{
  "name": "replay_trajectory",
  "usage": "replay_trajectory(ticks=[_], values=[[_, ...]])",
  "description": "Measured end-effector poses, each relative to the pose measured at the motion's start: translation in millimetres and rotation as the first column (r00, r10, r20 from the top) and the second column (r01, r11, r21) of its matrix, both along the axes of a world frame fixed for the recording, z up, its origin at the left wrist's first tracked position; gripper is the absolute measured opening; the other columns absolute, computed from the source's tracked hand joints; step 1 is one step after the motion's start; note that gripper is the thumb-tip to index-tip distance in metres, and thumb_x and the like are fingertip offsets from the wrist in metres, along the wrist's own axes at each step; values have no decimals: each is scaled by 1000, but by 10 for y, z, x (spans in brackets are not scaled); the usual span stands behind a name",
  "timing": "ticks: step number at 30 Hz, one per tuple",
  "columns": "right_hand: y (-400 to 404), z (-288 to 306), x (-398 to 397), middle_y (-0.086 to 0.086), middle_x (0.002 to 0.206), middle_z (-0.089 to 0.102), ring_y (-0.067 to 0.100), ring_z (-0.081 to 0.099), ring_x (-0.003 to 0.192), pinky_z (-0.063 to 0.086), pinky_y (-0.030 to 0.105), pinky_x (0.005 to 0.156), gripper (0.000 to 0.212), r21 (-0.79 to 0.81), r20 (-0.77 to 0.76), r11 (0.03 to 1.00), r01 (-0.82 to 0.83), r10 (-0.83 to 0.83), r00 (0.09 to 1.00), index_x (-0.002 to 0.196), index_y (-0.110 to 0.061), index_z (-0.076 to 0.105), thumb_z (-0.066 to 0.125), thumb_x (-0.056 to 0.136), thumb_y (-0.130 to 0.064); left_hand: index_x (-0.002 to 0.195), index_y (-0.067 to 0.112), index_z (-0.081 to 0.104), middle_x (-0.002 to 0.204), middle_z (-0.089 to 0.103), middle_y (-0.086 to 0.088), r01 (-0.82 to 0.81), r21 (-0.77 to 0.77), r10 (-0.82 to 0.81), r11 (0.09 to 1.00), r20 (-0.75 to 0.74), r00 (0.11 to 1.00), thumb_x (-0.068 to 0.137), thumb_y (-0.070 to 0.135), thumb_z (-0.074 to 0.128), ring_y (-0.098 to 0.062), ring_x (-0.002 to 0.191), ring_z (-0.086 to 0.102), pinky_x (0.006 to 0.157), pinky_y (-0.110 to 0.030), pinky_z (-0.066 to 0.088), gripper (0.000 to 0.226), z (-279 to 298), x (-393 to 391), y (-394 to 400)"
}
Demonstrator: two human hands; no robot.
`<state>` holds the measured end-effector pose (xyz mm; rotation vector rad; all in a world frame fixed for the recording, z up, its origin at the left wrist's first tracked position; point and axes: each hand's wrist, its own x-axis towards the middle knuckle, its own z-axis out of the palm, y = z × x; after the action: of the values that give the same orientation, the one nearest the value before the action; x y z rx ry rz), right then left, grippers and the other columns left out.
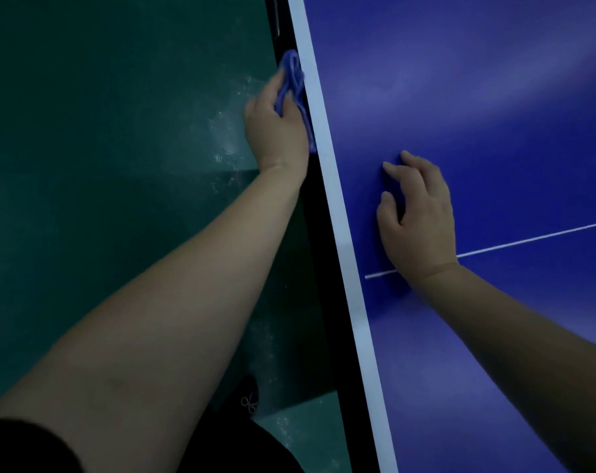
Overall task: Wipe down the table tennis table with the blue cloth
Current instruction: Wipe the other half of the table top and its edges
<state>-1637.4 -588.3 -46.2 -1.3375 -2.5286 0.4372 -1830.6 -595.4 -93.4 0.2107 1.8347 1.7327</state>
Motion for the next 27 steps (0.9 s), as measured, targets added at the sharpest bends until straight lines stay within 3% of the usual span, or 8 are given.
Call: replay_trajectory(ticks=[2, 4, 6, 9, 14, 19, 22, 27], values=[[172, 23, -260, 3, 144, 41, 19, 39, 132, 36, 42, 108, 37, 1, 7, 999, -36, 36, 999, 130, -16, 54, 50, 93, -15, 138, 22, 55, 127, 57, -3, 2, -9, -1, 1000, 27, 1000, 101, 11, 46, -9, 107, 60, 105, -29, 44, 40, -45, -52, 19], [389, 38, -577, 2, 147, 39, 19, 37, 133, 34, 40, 109, 39, 5, -8, 999, -39, 39, 999, 132, -17, 52, 51, 93, -17, 139, 22, 54, 118, 52, -2, -7, -6, 7, 1000, 11, 1000, 100, 11, 47, -1, 96, 55, 98, -13, 40, 41, -37, 161, -140], [620, 40, -901, 3, 149, 36, 19, 35, 135, 32, 38, 111, 41, 3, -25, 999, -37, 37, 999, 134, -17, 50, 51, 93, -18, 137, 21, 54, 110, 44, -1, -25, 13, 25, 1000, 26, 999, 98, 8, 49, -3, 92, 52, 91, -4, 36, 41, -6, 401, -329], [983, 16, -1322, 3, 149, 36, 17, 35, 135, 33, 37, 111, 41, 4, -28, 999, -45, 45, 999, 135, -17, 49, 48, 93, -20, 135, 18, 57, 108, 42, -1, -44, 30, 41, 999, 90, 995, 98, 7, 50, -12, 96, 55, 97, -11, 40, 39, 8, 216, -153], [1458, -39, -1823, 2, 146, 38, 17, 37, 134, 33, 37, 110, 41, 41, 13, 995, -93, 92, 996, 134, -17, 50, 42, 94, -23, 137, 21, 55, 110, 45, 1, -38, 1, 38, 999, 13, 999, 101, 13, 48, 9, 85, 48, 89, -3, 36, 38, -93, -715, 648], [1735, -42, -1992, -1, 145, 40, 14, 38, 132, 32, 30, 111, 43, 32, 2, 999, -41, 41, 999, 133, -19, 49, 42, 92, -29, 136, 20, 55, 107, 41, 6, -70, -27, 73, 997, 113, 991, 100, 14, 49, 17, 88, 49, 87, 4, 29, 37, -56, -375, 443], [1754, -52, -1995, -1, 146, 39, 12, 37, 133, 31, 27, 111, 43, 17, -10, 1000, -16, 16, 1000, 133, -19, 49, 43, 91, -29, 135, 20, 57, 109, 42, 2, -63, -64, 71, 996, 132, 989, 100, 13, 49, 11, 91, 50, 91, 2, 30, 36, -1, -311, 366], [1740, -49, -2005, -2, 146, 40, 13, 38, 132, 33, 33, 111, 44, 14, -29, 1000, -2, 3, 1000, 132, -20, 50, 44, 90, -28, 136, 18, 57, 122, 50, -5, -49, -57, 52, 997, 53, 997, 101, 17, 48, 13, 89, 50, 99, -12, 36, 36, -94, -1174, 1086]])
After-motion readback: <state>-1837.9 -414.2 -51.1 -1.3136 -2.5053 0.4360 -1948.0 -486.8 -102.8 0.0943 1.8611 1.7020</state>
